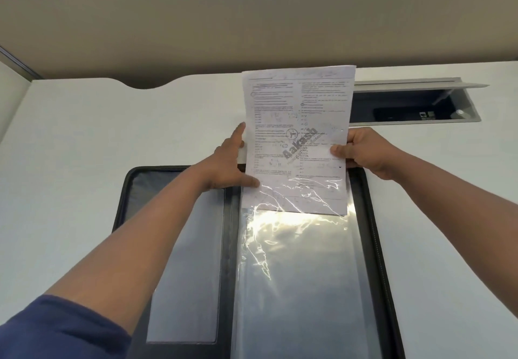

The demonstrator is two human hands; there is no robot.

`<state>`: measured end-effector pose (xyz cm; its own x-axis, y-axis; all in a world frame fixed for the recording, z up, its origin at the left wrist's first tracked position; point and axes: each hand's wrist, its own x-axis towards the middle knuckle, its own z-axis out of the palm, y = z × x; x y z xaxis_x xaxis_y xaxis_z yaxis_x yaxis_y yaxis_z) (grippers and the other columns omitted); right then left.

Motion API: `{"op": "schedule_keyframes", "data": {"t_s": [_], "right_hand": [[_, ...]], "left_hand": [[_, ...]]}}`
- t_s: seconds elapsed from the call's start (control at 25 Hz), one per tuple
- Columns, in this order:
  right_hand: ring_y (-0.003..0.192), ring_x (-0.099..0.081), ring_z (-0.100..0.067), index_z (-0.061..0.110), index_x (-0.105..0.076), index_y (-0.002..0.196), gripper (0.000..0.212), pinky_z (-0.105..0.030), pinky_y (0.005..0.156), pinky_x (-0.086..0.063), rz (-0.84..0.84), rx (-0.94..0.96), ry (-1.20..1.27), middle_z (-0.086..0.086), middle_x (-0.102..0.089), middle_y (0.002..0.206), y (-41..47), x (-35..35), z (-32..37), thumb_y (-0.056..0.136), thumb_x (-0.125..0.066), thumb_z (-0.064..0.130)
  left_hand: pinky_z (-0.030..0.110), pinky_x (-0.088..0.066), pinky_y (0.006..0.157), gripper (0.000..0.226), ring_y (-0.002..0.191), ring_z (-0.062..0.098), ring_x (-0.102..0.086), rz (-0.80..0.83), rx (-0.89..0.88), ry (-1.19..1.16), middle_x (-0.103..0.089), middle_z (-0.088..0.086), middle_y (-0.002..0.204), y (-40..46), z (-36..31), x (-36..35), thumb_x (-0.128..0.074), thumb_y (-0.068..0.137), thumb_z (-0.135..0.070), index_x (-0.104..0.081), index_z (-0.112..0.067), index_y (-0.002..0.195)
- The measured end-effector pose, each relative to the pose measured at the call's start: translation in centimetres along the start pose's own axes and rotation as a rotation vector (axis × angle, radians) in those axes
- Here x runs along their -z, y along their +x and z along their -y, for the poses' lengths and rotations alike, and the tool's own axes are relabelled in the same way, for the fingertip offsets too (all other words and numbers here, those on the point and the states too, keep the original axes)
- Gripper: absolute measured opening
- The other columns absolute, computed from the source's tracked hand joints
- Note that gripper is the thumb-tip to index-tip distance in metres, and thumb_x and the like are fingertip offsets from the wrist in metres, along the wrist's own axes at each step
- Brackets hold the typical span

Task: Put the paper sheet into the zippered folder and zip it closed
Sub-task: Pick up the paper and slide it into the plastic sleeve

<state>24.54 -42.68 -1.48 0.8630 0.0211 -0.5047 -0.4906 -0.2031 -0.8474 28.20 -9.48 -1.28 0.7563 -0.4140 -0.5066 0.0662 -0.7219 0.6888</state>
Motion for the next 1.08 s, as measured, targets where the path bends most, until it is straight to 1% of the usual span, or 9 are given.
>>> {"op": "schedule_keyframes", "data": {"t_s": [0.12,0.2,0.28,0.36,0.44,0.56,0.72,0.88,1.08], "right_hand": [[0.091,-0.077,-0.015,0.015,-0.077,0.104,0.015,-0.028,0.074,-0.063,0.038,-0.02,-0.08,0.005,-0.081,0.103,-0.3,-0.5,0.1,0.093,-0.07,0.008],[0.095,-0.076,-0.013,0.016,-0.078,0.106,0.017,-0.032,0.085,-0.059,0.081,-0.035,-0.12,0.007,-0.08,0.106,-0.6,-0.6,0.0,0.092,-0.072,0.009],[0.099,-0.075,-0.013,0.017,-0.078,0.108,0.019,-0.033,0.091,-0.055,0.135,-0.051,-0.166,0.009,-0.08,0.108,-1.0,-0.7,-0.2,0.092,-0.072,0.009],[0.102,-0.074,-0.013,0.018,-0.078,0.11,0.021,-0.033,0.092,-0.054,0.164,-0.058,-0.186,0.01,-0.079,0.109,-1.3,-0.9,-0.3,0.092,-0.072,0.009],[0.101,-0.075,-0.014,0.019,-0.077,0.113,0.021,-0.032,0.09,-0.055,0.15,-0.043,-0.159,0.008,-0.079,0.111,-1.3,-1.1,0.0,0.093,-0.071,0.011],[0.091,-0.076,-0.007,0.024,-0.073,0.116,0.019,-0.019,0.071,-0.056,0.036,-0.002,-0.107,0.011,-0.079,0.107,-1.1,-1.5,0.9,0.099,-0.063,0.023],[0.088,-0.076,-0.01,0.021,-0.074,0.109,0.02,-0.017,0.065,-0.056,-0.103,0.016,-0.079,0.008,-0.079,0.105,-0.5,-1.7,1.1,0.1,-0.059,0.012],[0.096,-0.074,-0.018,0.019,-0.075,0.099,0.015,-0.026,0.077,-0.054,-0.064,-0.029,-0.152,0.007,-0.08,0.098,-1.0,-1.1,0.4,0.097,-0.064,0.009],[0.114,-0.069,-0.021,0.016,-0.071,0.118,0.023,-0.041,0.107,-0.047,0.06,-0.052,-0.184,0.005,-0.076,0.118,-2.3,-0.2,-0.5,0.098,-0.063,0.009]], "left_hand": [[0.046,-0.038,0.11,0.141,0.135,0.023,-0.04,-0.097,-0.051,0.094,-0.039,-0.007,0.145,0.1,0.5,-1.3,-0.093,0.059,-0.038,0.014,-0.049,0.15],[0.054,-0.04,0.111,0.145,0.136,0.021,-0.042,-0.134,-0.042,0.019,-0.041,-0.01,0.146,0.2,0.7,-1.7,-0.094,0.06,-0.037,0.02,-0.048,0.15],[0.054,-0.041,0.112,0.149,0.135,0.017,-0.043,-0.12,-0.03,-0.061,-0.041,-0.013,0.144,0.1,1.0,-1.6,-0.095,0.059,-0.038,0.024,-0.05,0.148],[0.054,-0.038,0.113,0.155,0.138,0.022,-0.041,-0.082,-0.046,0.011,-0.039,-0.007,0.15,0.0,0.9,-1.5,-0.097,0.051,-0.046,0.026,-0.051,0.147],[0.057,-0.036,0.113,0.16,0.14,0.027,-0.038,-0.091,-0.073,0.154,-0.035,-0.002,0.155,-0.2,0.6,-1.8,-0.096,0.044,-0.055,0.027,-0.05,0.146],[0.061,-0.035,0.111,0.159,0.142,0.028,-0.037,-0.166,-0.081,0.244,-0.03,-0.003,0.16,-0.3,0.5,-2.5,-0.092,0.044,-0.064,0.022,-0.042,0.152],[0.06,-0.028,0.114,0.154,0.147,0.027,-0.028,-0.208,-0.082,0.224,-0.021,-0.006,0.165,-0.1,0.7,-3.0,-0.091,0.046,-0.066,0.013,-0.038,0.156],[0.058,-0.025,0.116,0.153,0.148,0.027,-0.025,-0.221,-0.068,0.172,-0.018,-0.005,0.166,-0.3,1.0,-3.1,-0.091,0.043,-0.066,0.01,-0.04,0.156],[0.059,-0.022,0.118,0.153,0.15,0.027,-0.021,-0.2,-0.053,0.155,-0.013,-0.007,0.168,-0.2,1.2,-3.2,-0.089,0.042,-0.069,0.013,-0.047,0.153]]}}
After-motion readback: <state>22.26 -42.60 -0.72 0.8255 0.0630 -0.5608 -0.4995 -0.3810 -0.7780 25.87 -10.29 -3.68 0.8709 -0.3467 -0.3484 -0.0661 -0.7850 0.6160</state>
